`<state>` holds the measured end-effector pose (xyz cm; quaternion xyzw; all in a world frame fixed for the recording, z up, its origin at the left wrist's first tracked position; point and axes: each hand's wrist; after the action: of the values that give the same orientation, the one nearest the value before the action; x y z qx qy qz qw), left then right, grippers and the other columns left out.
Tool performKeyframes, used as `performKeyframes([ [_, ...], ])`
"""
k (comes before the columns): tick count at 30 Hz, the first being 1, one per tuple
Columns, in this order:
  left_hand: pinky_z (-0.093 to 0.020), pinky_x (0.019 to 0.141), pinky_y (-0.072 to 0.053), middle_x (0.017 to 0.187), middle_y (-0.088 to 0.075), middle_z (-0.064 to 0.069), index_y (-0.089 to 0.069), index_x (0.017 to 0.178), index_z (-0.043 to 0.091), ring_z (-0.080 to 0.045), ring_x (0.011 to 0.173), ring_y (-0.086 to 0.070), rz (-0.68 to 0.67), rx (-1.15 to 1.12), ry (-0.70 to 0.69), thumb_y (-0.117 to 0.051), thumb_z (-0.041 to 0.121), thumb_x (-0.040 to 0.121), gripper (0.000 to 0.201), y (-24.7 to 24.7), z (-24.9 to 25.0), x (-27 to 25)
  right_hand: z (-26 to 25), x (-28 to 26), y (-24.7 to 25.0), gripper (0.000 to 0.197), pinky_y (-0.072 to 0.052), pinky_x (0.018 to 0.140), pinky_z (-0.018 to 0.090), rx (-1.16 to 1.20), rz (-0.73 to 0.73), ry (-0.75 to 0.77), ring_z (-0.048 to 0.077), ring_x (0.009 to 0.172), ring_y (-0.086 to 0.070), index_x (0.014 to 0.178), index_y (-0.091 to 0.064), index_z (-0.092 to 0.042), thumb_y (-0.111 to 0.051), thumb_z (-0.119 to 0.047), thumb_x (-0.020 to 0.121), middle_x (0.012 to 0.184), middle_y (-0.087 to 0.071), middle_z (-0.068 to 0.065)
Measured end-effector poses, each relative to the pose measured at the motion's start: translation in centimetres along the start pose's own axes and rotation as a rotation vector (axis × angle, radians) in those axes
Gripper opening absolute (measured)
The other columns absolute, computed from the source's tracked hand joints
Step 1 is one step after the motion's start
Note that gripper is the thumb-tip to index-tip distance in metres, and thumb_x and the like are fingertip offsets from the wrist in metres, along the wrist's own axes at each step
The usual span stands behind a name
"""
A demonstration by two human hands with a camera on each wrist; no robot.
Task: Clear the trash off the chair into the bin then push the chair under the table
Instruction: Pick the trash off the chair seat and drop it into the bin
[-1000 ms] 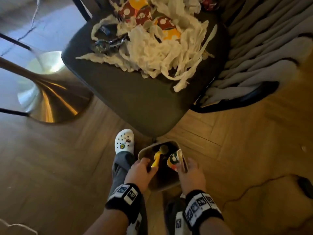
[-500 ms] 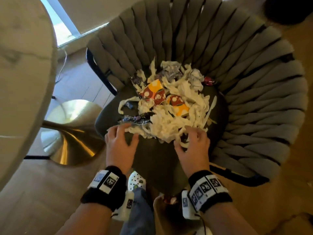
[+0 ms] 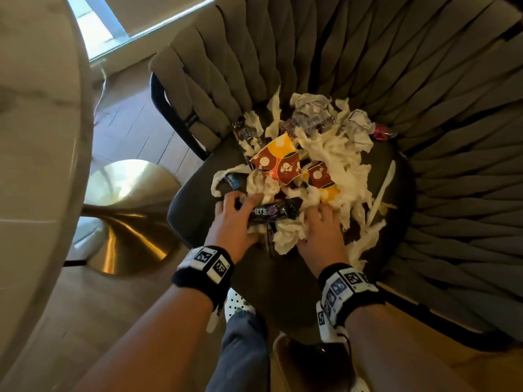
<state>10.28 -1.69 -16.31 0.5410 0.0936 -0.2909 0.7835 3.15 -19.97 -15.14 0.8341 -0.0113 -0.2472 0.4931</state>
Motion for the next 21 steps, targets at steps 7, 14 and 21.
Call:
performKeyframes([
  [7, -0.027, 0.088, -0.045, 0.131, -0.044, -0.003, -0.051, 0.131, 0.019, -0.022, 0.109, -0.055, 0.138, -0.141, 0.041, -0.069, 0.025, 0.088, 0.046, -0.3, -0.1, -1.6, 1.7, -1.2, 3.8, 0.055, -0.024, 0.110, 0.028, 0.298, 0.177, -0.080, 0.032, 0.133, -0.036, 0.136, -0.051, -0.013, -0.059, -0.013, 0.082, 0.142, -0.039, 0.015],
  [14, -0.038, 0.088, -0.053, 0.135, -0.043, -0.007, -0.026, 0.146, 0.033, -0.024, 0.114, -0.053, 0.262, -0.196, -0.006, -0.056, 0.027, 0.095, 0.060, 1.3, 2.9, -1.5, 2.2, -3.0, 6.9, 0.033, -0.040, 0.095, 0.016, 0.527, 0.427, 0.024, 0.028, 0.115, -0.057, 0.120, -0.059, -0.011, -0.060, -0.007, 0.087, 0.117, -0.063, 0.010],
  [21, -0.054, 0.096, -0.047, 0.149, -0.018, -0.013, -0.036, 0.140, 0.034, -0.043, 0.135, -0.027, 0.139, -0.035, 0.085, -0.067, 0.060, 0.081, 0.072, -1.0, 5.0, 3.1, 3.4, -4.0, 7.6, 0.034, -0.049, 0.093, 0.032, 0.852, 0.417, -0.079, 0.019, 0.107, -0.064, 0.113, -0.062, -0.023, -0.052, -0.008, 0.085, 0.108, -0.069, -0.004],
])
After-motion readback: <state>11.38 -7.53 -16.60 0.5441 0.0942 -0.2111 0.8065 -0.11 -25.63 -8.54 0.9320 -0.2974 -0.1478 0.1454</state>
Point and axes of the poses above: each hand's wrist, its own x-axis towards the middle knuckle, its own y-axis out of the back of the hand, z = x × y
